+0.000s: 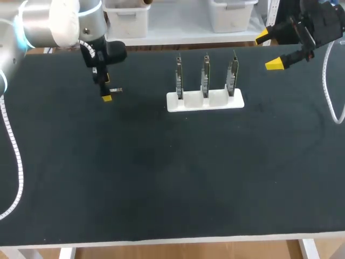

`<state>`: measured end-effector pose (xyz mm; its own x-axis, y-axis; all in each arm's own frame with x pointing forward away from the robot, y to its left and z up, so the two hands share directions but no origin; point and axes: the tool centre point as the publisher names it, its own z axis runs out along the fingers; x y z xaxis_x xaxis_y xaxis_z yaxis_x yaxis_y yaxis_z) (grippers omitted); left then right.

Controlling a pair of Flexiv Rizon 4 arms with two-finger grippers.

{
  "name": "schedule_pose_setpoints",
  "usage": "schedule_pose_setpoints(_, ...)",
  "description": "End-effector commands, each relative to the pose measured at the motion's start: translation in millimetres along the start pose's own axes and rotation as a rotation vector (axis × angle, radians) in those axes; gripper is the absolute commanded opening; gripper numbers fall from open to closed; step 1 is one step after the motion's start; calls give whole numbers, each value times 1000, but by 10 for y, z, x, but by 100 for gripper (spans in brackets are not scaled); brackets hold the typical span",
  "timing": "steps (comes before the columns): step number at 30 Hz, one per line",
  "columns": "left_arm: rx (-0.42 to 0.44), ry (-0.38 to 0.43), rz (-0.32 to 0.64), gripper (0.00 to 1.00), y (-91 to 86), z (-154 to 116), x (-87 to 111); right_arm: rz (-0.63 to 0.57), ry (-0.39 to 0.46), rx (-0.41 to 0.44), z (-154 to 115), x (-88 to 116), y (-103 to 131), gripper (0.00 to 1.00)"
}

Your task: Pick up the optical module with the left hand, and insert it into the network port with the right hand.

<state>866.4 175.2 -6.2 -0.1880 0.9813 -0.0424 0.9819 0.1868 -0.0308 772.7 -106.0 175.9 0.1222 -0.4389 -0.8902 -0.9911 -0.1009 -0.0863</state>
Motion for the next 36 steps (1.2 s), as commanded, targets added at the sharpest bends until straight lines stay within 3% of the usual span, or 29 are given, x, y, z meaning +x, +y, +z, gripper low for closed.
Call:
schedule_pose_setpoints(1, 217, 12, 9, 100, 101, -4, -56, -1, 0, 1, 1, -2, 3, 100)
schedule_pose_setpoints(36, 247, 17, 40, 100, 173, 77, -51, -1, 0, 1, 1, -2, 3, 100)
